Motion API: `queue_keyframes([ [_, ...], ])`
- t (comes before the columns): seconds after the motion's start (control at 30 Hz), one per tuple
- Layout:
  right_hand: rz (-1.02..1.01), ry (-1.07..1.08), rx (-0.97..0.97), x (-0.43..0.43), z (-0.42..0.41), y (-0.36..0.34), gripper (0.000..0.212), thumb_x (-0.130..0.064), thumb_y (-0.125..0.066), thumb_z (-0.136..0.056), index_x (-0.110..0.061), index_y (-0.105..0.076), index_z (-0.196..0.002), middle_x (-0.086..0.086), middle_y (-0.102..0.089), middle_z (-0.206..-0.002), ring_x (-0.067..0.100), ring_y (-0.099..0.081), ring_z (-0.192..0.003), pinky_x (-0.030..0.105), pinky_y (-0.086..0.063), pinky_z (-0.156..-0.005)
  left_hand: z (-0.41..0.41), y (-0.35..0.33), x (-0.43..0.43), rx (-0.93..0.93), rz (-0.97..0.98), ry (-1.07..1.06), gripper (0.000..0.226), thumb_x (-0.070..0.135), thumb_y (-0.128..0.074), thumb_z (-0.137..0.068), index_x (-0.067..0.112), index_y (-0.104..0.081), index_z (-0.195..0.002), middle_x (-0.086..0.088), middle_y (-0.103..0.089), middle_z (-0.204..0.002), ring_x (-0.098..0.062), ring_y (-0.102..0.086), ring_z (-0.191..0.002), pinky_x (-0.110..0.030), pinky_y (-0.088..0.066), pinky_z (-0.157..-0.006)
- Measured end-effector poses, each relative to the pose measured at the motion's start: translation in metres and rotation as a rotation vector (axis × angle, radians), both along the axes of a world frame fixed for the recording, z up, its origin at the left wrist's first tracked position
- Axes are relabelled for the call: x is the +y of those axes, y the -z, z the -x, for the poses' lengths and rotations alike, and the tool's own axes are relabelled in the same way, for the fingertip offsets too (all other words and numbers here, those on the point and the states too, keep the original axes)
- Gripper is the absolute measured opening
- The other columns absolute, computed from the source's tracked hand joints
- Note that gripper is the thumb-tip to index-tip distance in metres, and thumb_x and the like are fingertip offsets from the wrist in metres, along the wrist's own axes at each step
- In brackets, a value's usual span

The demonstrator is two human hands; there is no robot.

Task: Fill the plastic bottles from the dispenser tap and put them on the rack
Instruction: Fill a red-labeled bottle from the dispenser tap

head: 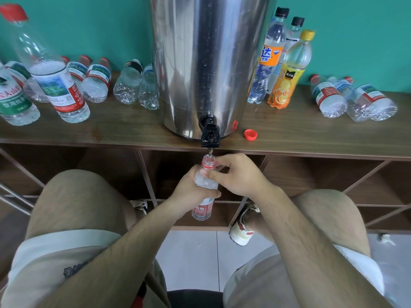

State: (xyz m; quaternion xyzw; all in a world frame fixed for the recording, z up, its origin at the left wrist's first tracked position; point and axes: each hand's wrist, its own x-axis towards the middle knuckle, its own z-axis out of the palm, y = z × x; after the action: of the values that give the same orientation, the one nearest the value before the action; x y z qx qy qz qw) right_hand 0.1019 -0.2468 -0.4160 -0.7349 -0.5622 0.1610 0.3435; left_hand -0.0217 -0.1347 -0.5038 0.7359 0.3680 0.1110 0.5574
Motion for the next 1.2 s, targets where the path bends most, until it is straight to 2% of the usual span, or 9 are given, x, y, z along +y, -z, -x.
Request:
queue_keyframes([
  [0.1, 0.0, -0.002, -0.004, 0.0, 0.0, 0.0, 0.03, -0.056, -0.072, -0.091, -0.033, -0.081, -0.108, -0.018, -0.078, -0.097, -0.003, -0.07, -0.089, 0.033, -0.059, -0.082, 0.002, -0.003, -0.002, -0.002, -0.028, 0.016, 0.071, 0.029, -0.095, -0.069, 0.033, -0.055, -0.128, 0.016, -0.064, -0.11, -0.008, -0.064, -0.097, -0.017, -0.047, -0.07],
  [0.3, -0.01, -0.003, -0.017, 0.0, 0.0, 0.0, 0.029, -0.054, -0.071, -0.092, -0.033, -0.082, -0.108, -0.017, -0.078, -0.096, -0.002, -0.07, -0.088, 0.034, -0.059, -0.081, 0.002, -0.005, -0.001, 0.015, -0.066, 0.033, 0.07, 0.03, -0.093, -0.072, 0.031, -0.055, -0.13, 0.018, -0.062, -0.108, -0.005, -0.061, -0.093, -0.014, -0.044, -0.067],
  [0.57, -0.03, -0.006, -0.028, 0.0, 0.001, -0.001, 0.026, -0.053, -0.071, -0.093, -0.032, -0.082, -0.104, -0.018, -0.077, -0.091, -0.003, -0.07, -0.087, 0.029, -0.057, -0.078, 0.001, 0.002, 0.0, -0.01, -0.044, 0.023, 0.072, 0.028, -0.094, -0.07, 0.029, -0.056, -0.131, 0.011, -0.065, -0.114, -0.01, -0.063, -0.102, -0.029, -0.051, -0.088],
  [0.7, -0.028, -0.007, -0.042, 0.0, 0.0, -0.001, 0.027, -0.054, -0.071, -0.093, -0.032, -0.082, -0.103, -0.019, -0.077, -0.089, -0.003, -0.069, -0.086, 0.026, -0.056, -0.075, -0.004, 0.005, 0.002, 0.021, 0.007, 0.006, 0.053, 0.028, -0.088, -0.081, 0.023, -0.056, -0.123, 0.011, -0.062, -0.105, -0.017, -0.064, -0.11, -0.035, -0.055, -0.096],
  [0.87, -0.022, -0.001, -0.057, 0.0, 0.002, -0.003, 0.038, -0.062, -0.064, -0.09, -0.032, -0.082, -0.105, -0.019, -0.077, -0.091, -0.003, -0.069, -0.087, 0.027, -0.057, -0.076, 0.0, 0.0, 0.0, 0.001, -0.051, 0.0, 0.069, 0.034, -0.095, -0.067, 0.036, -0.057, -0.125, 0.019, -0.064, -0.105, -0.005, -0.063, -0.094, -0.016, -0.047, -0.069],
  [1.0, -0.015, -0.035, -0.067, -0.003, 0.002, -0.01, 0.033, -0.058, -0.066, -0.092, -0.033, -0.079, -0.109, -0.02, -0.075, -0.097, 0.0, -0.069, -0.093, 0.026, -0.054, -0.075, 0.002, -0.007, -0.003, -0.058, -0.034, -0.006, 0.066, 0.031, -0.095, -0.068, 0.038, -0.056, -0.121, 0.019, -0.064, -0.106, -0.006, -0.065, -0.097, -0.016, -0.047, -0.071],
  [1.07, -0.023, -0.039, -0.077, -0.006, 0.002, -0.018, 0.038, -0.059, -0.062, -0.09, -0.033, -0.076, -0.114, -0.019, -0.074, -0.103, 0.003, -0.07, -0.096, 0.029, -0.056, -0.074, 0.006, -0.013, -0.005, -0.073, -0.054, -0.01, 0.063, 0.03, -0.095, -0.07, 0.043, -0.054, -0.116, 0.022, -0.064, -0.102, -0.003, -0.067, -0.094, -0.012, -0.046, -0.07],
  [1.13, -0.103, -0.004, -0.102, -0.012, 0.001, -0.027, 0.048, -0.06, -0.06, -0.089, -0.026, -0.072, -0.121, -0.014, -0.074, -0.108, 0.006, -0.071, -0.095, 0.037, -0.059, -0.074, 0.01, -0.017, -0.007, -0.111, -0.042, -0.012, 0.063, 0.027, -0.094, -0.07, 0.049, -0.053, -0.112, 0.022, -0.066, -0.103, 0.001, -0.067, -0.095, -0.012, -0.049, -0.072],
  [1.2, -0.297, 0.026, -0.092, -0.02, 0.001, -0.037, 0.047, -0.05, -0.064, -0.091, -0.018, -0.065, -0.124, -0.009, -0.071, -0.109, 0.012, -0.071, -0.089, 0.042, -0.058, -0.071, 0.014, -0.019, -0.008, -0.126, -0.019, -0.004, 0.065, 0.024, -0.093, -0.072, 0.043, -0.054, -0.12, 0.016, -0.067, -0.11, -0.008, -0.068, -0.102, -0.023, -0.054, -0.084],
])
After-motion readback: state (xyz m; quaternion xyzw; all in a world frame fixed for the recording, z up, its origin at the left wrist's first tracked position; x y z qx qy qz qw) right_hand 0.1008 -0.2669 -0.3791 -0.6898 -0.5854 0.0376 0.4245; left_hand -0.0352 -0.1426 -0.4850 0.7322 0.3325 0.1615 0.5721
